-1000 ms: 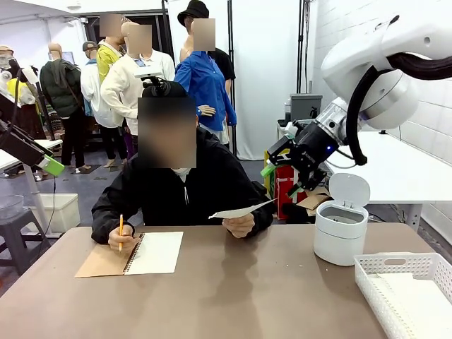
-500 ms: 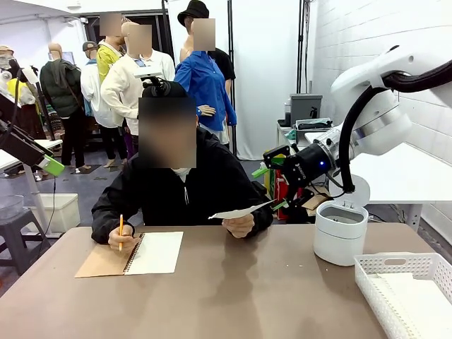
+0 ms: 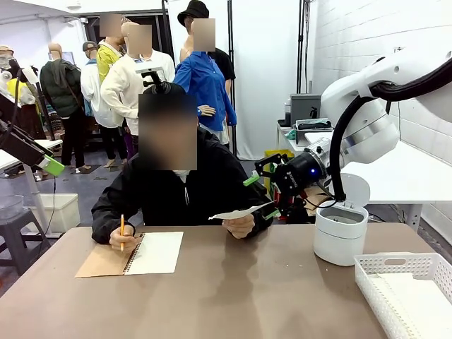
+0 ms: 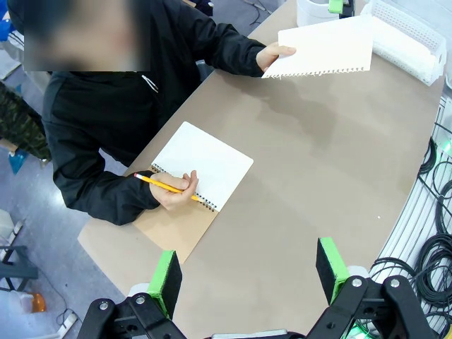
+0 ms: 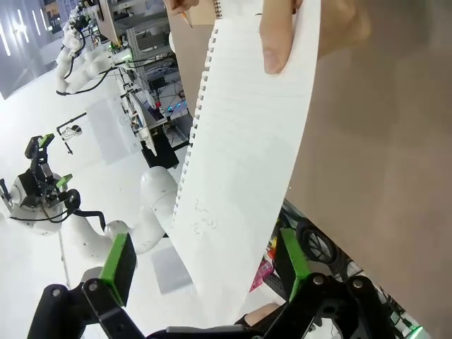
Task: Sort the paper based on its condition.
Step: If a person hands you a paper, place it in the Organizing basket , and if it's crumpled, put it in the Trash can.
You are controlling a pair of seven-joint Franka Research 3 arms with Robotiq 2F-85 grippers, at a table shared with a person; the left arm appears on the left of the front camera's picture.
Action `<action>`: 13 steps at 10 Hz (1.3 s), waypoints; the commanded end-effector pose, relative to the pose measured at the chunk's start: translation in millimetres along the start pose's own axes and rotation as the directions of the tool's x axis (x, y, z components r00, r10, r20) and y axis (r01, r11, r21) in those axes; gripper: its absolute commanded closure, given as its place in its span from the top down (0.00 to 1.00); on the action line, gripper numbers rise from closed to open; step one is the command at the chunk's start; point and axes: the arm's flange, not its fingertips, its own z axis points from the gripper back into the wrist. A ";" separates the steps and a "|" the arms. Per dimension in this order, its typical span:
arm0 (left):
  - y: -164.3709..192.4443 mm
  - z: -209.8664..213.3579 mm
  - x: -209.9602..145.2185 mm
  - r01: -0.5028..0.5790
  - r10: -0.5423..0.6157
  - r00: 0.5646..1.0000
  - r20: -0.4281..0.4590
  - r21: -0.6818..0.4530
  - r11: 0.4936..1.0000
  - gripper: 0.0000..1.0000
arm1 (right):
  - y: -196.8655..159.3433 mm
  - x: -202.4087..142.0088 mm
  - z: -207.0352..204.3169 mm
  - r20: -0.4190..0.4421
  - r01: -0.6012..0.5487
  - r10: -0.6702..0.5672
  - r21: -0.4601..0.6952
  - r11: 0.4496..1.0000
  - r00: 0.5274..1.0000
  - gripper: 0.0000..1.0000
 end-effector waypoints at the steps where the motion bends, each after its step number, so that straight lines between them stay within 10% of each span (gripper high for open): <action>1: 1.1 0.5 -0.5 -0.005 0.005 1.000 0.003 -0.002 1.000 1.00 | 2.7 9.7 -4.9 -0.017 0.050 -0.049 0.038 0.998 0.999 1.00; 8: 1.1 0.5 -0.5 -0.005 0.005 1.000 0.003 -0.002 1.000 1.00 | -8.7 21.3 -16.0 -0.068 0.069 -0.064 0.077 0.995 0.996 0.93; 13: 1.1 0.5 -0.5 -0.005 0.005 1.000 0.003 -0.002 1.000 1.00 | -11.4 22.4 -18.2 -0.088 0.065 -0.056 0.095 0.993 0.995 0.00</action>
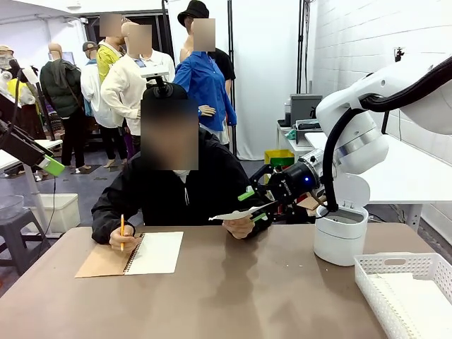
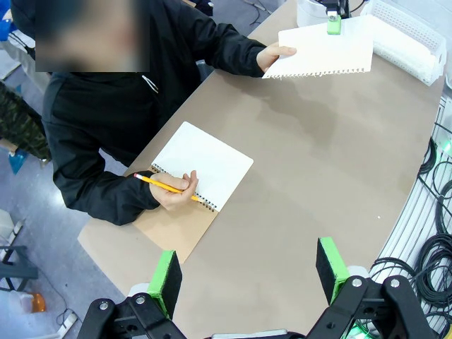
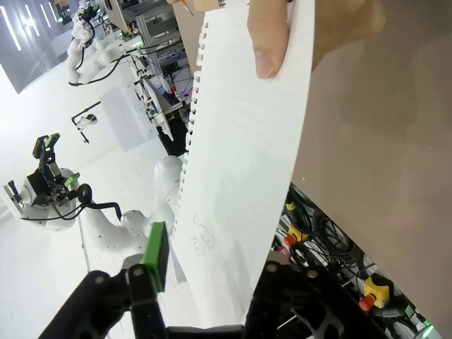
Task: Sort the paper based on its condition.
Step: If a person hands you a paper, place it in the Organizing basket , and if it's crumpled, put it in the Trash can.
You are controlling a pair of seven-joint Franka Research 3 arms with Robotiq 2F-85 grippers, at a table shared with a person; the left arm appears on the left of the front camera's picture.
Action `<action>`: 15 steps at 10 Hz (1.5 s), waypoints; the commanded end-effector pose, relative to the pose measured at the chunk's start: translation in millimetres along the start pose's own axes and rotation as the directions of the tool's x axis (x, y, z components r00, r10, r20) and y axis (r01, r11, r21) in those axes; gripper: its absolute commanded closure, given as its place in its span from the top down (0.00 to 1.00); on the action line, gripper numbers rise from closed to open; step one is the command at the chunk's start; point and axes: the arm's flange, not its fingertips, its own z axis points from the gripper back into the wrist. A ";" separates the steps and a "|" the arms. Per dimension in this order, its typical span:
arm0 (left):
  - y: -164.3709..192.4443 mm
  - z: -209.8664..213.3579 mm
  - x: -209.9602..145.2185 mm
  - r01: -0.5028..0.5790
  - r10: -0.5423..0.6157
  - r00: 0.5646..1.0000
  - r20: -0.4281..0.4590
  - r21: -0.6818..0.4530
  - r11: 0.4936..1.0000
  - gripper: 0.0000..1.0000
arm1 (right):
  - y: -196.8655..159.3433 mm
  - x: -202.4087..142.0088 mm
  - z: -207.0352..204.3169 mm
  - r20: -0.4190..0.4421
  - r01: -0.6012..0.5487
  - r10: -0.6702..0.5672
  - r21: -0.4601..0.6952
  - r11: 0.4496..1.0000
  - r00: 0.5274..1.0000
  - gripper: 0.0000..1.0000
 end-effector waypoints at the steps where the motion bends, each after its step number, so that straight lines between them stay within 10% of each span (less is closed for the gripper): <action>1: 1.1 0.5 -0.5 -0.005 0.005 1.000 0.003 -0.002 1.000 1.00 | 3.4 7.0 0.2 -0.018 0.002 -0.001 0.039 0.999 1.000 0.00; 8: 1.1 0.5 -0.5 -0.005 0.005 1.000 0.003 -0.002 1.000 1.00 | 5.8 -4.4 4.5 -0.095 -0.016 0.019 0.038 0.999 0.995 0.00; 15: 1.1 0.5 -0.5 -0.005 0.005 1.000 0.003 -0.002 1.000 1.00 | 75.7 -110.7 69.4 -0.149 -0.491 0.473 -0.127 0.862 0.868 0.00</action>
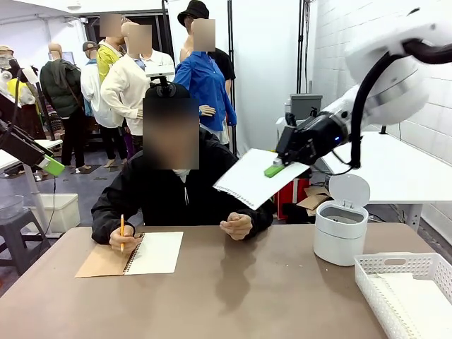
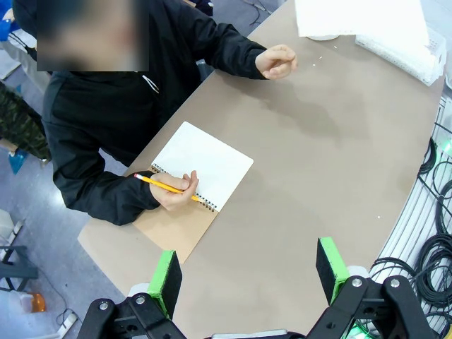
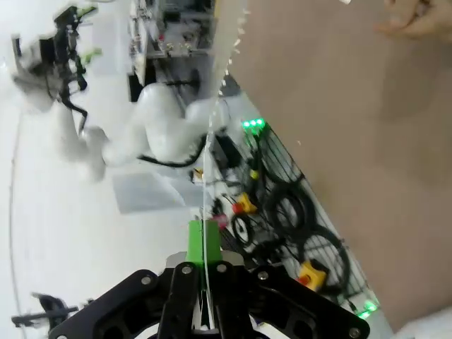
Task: Sort the paper based on its condition.
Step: If a person hands you a paper, place it in the Organizing basket , and if it's crumpled, put it in the Trash can.
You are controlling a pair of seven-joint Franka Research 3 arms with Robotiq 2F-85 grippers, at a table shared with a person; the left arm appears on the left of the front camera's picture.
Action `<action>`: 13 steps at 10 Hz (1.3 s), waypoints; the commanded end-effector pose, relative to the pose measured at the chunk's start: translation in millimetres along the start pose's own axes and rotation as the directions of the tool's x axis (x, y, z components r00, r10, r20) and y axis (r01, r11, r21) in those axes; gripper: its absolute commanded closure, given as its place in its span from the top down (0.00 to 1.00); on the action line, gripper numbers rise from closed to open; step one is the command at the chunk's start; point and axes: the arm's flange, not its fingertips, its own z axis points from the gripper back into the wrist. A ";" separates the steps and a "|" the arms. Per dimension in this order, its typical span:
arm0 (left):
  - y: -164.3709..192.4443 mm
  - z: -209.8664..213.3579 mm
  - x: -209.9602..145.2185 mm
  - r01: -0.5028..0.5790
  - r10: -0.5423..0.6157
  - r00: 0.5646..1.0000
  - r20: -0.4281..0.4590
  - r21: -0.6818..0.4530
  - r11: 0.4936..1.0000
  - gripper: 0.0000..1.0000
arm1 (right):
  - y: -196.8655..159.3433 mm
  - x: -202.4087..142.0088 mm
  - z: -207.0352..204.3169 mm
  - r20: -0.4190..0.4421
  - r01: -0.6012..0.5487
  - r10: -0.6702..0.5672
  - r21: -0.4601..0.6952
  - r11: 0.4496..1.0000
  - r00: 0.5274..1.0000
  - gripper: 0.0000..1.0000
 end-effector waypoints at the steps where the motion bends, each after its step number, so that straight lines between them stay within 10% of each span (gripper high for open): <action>1: 1.1 0.7 -0.5 -0.005 0.005 1.000 0.004 -0.002 1.000 1.00 | 10.5 -26.1 15.8 0.000 -0.083 0.084 -0.110 0.990 0.996 0.00; 6: 1.1 0.7 -0.5 -0.005 0.005 1.000 0.004 -0.002 1.000 1.00 | -7.8 -101.2 38.0 0.169 0.088 0.015 -0.586 0.805 0.986 0.00; 13: 1.1 0.7 -0.5 -0.005 0.005 1.000 0.004 -0.002 1.000 1.00 | -88.5 -187.2 58.3 0.307 0.324 -0.127 -0.764 0.557 0.943 0.00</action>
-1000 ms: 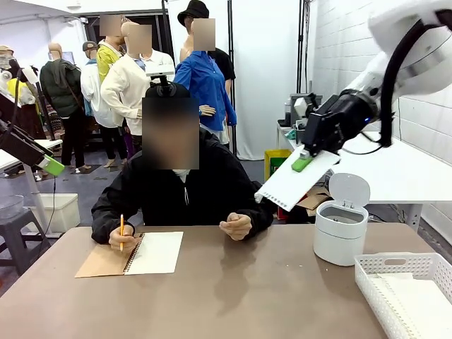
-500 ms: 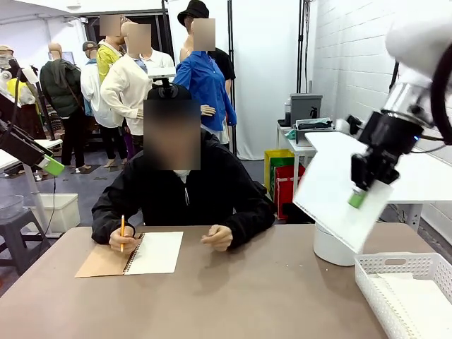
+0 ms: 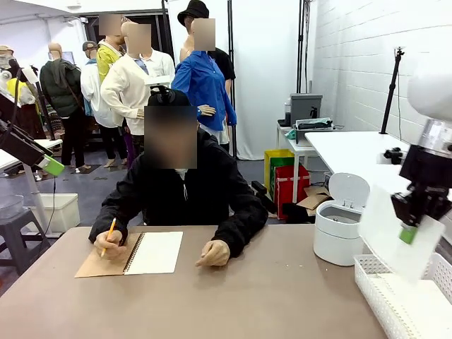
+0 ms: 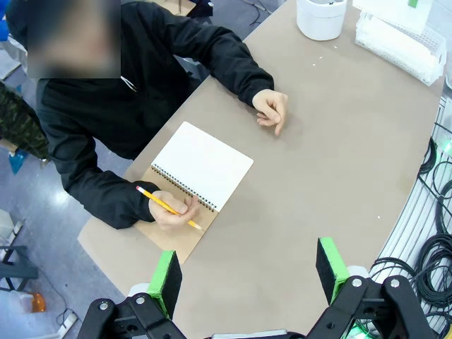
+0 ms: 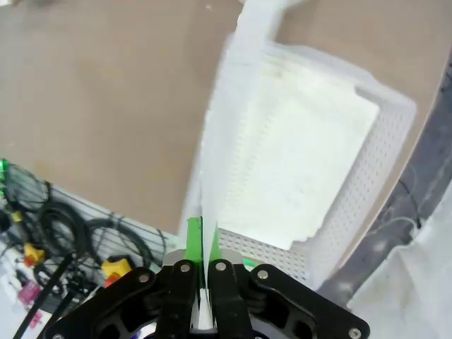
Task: Sort the paper based on its condition.
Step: If a person hands you a paper, place it in the Organizing basket , and if it's crumpled, put it in the Trash can.
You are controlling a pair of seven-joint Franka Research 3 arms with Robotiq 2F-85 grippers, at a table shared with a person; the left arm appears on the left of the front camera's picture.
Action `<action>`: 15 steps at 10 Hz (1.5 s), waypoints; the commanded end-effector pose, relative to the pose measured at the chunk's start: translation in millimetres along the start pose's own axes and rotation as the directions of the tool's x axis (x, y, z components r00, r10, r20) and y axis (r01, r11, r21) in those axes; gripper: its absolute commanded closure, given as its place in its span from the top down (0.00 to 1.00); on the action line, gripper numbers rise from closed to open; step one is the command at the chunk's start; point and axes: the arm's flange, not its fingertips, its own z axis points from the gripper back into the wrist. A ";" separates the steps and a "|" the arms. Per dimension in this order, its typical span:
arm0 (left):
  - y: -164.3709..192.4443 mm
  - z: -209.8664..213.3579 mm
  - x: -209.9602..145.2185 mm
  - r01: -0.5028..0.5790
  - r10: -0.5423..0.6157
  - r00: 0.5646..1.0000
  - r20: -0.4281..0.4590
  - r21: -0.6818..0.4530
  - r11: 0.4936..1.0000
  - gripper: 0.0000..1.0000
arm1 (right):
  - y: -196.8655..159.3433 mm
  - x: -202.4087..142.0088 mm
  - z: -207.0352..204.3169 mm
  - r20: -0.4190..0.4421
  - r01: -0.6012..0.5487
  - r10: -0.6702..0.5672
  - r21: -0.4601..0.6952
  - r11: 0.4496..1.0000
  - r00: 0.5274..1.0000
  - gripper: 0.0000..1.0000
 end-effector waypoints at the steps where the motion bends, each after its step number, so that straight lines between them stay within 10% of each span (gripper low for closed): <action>1: 1.1 0.6 -0.5 -0.005 0.005 1.000 0.004 -0.002 1.000 1.00 | -13.8 -23.9 -14.4 -0.033 0.029 -0.030 -0.031 0.999 0.999 0.00; 15: 1.1 0.6 -0.5 -0.005 0.005 1.000 0.004 -0.002 1.000 1.00 | -7.9 -44.0 -111.4 -0.016 0.081 -0.080 0.057 0.995 0.997 0.00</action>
